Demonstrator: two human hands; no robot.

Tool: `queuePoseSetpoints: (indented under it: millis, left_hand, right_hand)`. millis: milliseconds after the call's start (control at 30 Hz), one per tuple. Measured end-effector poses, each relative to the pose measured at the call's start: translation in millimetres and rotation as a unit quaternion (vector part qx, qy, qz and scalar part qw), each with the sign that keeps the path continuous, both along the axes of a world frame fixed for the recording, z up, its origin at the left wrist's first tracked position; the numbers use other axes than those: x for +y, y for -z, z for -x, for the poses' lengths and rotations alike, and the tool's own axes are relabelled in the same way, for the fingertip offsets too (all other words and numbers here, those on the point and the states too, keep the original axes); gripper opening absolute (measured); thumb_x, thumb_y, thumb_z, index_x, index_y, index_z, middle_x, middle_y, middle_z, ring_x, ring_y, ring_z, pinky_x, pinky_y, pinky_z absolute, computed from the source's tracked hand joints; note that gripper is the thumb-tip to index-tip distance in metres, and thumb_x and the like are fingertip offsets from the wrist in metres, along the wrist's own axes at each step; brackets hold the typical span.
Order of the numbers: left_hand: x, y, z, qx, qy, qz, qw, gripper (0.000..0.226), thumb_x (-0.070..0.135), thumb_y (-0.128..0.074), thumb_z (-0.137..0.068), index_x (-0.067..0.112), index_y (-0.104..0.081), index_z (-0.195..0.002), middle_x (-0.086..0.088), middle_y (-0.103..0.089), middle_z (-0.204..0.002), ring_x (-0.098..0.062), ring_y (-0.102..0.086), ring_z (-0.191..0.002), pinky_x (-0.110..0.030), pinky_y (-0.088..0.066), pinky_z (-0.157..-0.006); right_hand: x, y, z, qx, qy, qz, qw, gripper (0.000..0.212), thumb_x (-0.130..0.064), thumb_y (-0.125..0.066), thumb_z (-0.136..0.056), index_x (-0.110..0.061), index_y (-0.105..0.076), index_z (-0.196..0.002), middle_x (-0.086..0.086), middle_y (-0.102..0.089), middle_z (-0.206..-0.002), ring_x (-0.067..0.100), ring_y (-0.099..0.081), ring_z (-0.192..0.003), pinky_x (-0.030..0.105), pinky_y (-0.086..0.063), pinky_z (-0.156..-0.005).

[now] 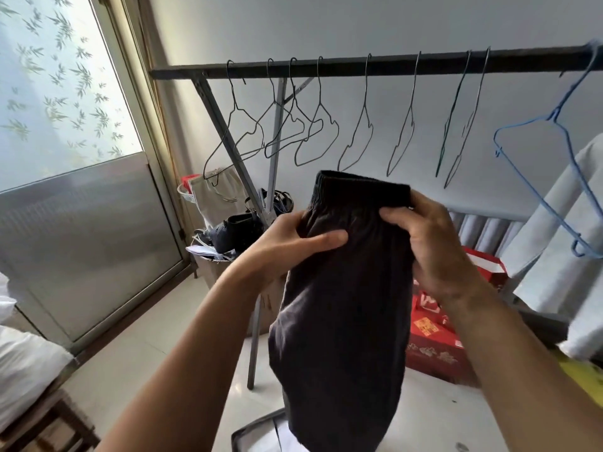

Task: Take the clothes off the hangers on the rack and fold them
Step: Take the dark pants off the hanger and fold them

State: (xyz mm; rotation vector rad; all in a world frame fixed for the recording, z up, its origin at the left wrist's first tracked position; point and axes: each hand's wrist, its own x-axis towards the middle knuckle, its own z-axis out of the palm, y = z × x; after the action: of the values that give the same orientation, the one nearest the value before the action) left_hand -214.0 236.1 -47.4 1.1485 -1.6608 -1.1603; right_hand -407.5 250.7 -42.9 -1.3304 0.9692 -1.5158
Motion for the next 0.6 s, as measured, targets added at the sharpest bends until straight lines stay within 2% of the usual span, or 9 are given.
queuePoseSetpoints:
  millis: [67,100,200,300,367,433,533,600]
  left_hand:
    - [-3,-5,-1,0.049,0.013,0.006,0.999,0.015,0.018,-0.069,-0.087,0.012,-0.070,-0.101,-0.003,-0.075,-0.096,-0.014,-0.071,-0.088,-0.027,-0.056,-0.081]
    - [-5,-8,-1,0.083,0.024,0.002,0.996,0.012,0.014,-0.064,-0.090,0.010,-0.071,-0.099,-0.004,-0.075,-0.092,-0.013,-0.071,-0.083,-0.025,-0.057,-0.077]
    - [-8,-17,2,0.157,0.034,-0.025,0.987,0.016,0.016,-0.057,-0.096,0.006,-0.068,-0.093,-0.002,-0.074,-0.080,-0.009,-0.070,-0.068,-0.021,-0.058,-0.065]
    - [-12,-22,6,0.199,0.016,-0.048,0.979,0.020,0.021,-0.057,-0.096,0.008,-0.066,-0.084,0.000,-0.073,-0.070,-0.008,-0.068,-0.059,-0.020,-0.055,-0.054]
    - [-13,-25,9,0.211,0.019,-0.062,0.975,0.019,0.022,-0.058,-0.096,0.007,-0.065,-0.085,-0.002,-0.073,-0.070,-0.009,-0.069,-0.059,-0.020,-0.055,-0.055]
    - [-15,-25,7,0.223,0.020,-0.079,0.972,0.018,0.020,-0.058,-0.096,0.005,-0.064,-0.087,-0.004,-0.072,-0.070,-0.011,-0.069,-0.059,-0.022,-0.058,-0.057]
    - [-18,-23,-1,0.248,0.035,-0.124,0.960,0.021,0.022,-0.061,-0.091,0.003,-0.065,-0.096,-0.009,-0.073,-0.083,-0.016,-0.070,-0.071,-0.028,-0.060,-0.070]
    - [-17,-16,-7,0.279,0.065,-0.145,0.947,0.035,0.026,-0.059,-0.085,0.005,-0.062,-0.112,-0.011,-0.069,-0.099,-0.018,-0.068,-0.086,-0.030,-0.057,-0.084]
  right_hand:
    - [-1,-9,8,-0.008,-0.014,0.022,1.000,0.018,-0.002,-0.060,-0.088,-0.010,-0.071,-0.101,0.010,-0.074,-0.099,0.022,-0.070,-0.094,0.033,-0.056,-0.085]
    - [-1,-12,13,-0.018,-0.015,0.033,0.999,0.017,-0.006,-0.063,-0.088,-0.009,-0.070,-0.103,0.009,-0.074,-0.100,0.021,-0.071,-0.093,0.029,-0.057,-0.083]
    - [0,-11,28,-0.008,-0.038,0.034,0.999,0.031,-0.021,-0.069,-0.078,-0.011,-0.069,-0.107,0.007,-0.075,-0.103,0.020,-0.071,-0.095,0.026,-0.057,-0.080]
    - [7,3,38,0.045,-0.116,-0.058,0.991,0.032,-0.024,-0.077,-0.075,-0.007,-0.069,-0.101,0.007,-0.076,-0.100,0.022,-0.072,-0.095,0.022,-0.057,-0.074]
    - [14,16,42,0.085,-0.153,-0.123,0.977,0.034,-0.023,-0.072,-0.070,-0.009,-0.069,-0.101,0.005,-0.076,-0.098,0.021,-0.072,-0.093,0.022,-0.057,-0.071]
    - [19,27,44,0.088,-0.172,-0.153,0.969,0.041,-0.024,-0.077,-0.067,-0.009,-0.069,-0.104,0.007,-0.075,-0.103,0.024,-0.071,-0.096,0.026,-0.058,-0.075]
    - [21,34,42,0.000,-0.167,-0.168,0.972,0.060,-0.030,-0.089,-0.056,-0.010,-0.071,-0.109,0.012,-0.071,-0.114,0.028,-0.069,-0.104,0.032,-0.059,-0.080]
    - [20,33,37,-0.078,-0.155,-0.170,0.970,0.061,-0.033,-0.095,-0.046,-0.013,-0.076,-0.101,0.011,-0.072,-0.113,0.026,-0.070,-0.102,0.030,-0.059,-0.078]
